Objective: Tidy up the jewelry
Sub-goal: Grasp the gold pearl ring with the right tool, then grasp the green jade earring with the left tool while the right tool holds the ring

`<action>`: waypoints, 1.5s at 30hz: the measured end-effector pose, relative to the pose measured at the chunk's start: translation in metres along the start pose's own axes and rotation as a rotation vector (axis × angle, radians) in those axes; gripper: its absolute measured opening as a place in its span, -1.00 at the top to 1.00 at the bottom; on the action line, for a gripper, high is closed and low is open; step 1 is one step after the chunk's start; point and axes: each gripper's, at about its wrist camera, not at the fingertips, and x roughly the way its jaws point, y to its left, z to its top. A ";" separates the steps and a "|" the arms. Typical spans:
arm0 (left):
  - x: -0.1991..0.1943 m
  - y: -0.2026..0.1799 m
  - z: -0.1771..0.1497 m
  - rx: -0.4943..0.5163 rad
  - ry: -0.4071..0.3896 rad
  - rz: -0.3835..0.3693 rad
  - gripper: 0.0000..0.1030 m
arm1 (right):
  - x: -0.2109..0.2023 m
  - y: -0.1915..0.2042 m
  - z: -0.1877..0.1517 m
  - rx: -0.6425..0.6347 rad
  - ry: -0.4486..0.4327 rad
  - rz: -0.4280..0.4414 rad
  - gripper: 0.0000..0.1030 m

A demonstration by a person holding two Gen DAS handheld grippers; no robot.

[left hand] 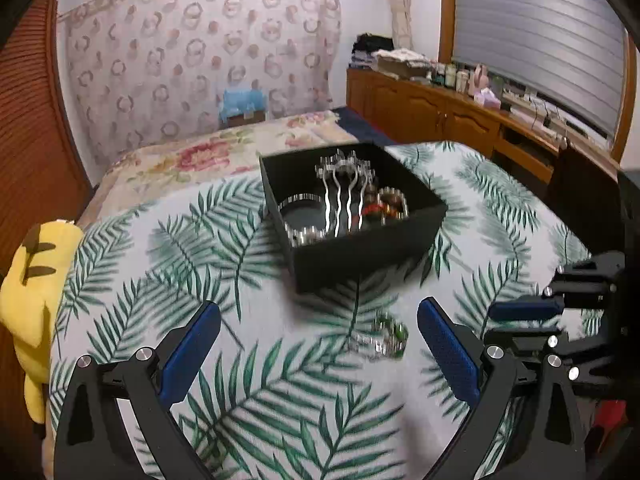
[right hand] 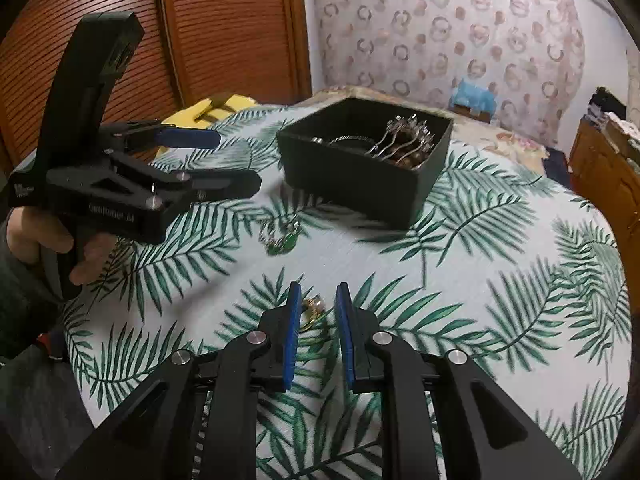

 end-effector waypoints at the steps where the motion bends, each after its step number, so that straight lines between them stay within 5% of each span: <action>1: 0.000 0.000 -0.003 0.000 0.006 0.000 -0.85 | 0.001 0.001 -0.001 -0.002 0.006 0.002 0.61; 13: 0.004 0.000 -0.021 -0.008 0.051 -0.010 -0.85 | 0.020 0.010 0.000 -0.053 0.074 -0.044 0.62; 20: 0.004 -0.007 -0.026 0.013 0.052 -0.014 -0.85 | 0.019 0.010 0.003 -0.078 0.085 -0.066 0.78; 35: 0.016 -0.022 -0.013 0.042 0.054 -0.043 -0.84 | -0.004 -0.012 0.001 -0.023 0.030 -0.094 0.78; 45: 0.037 -0.039 -0.014 0.107 0.125 -0.066 0.02 | -0.007 -0.018 -0.003 -0.009 0.021 -0.093 0.78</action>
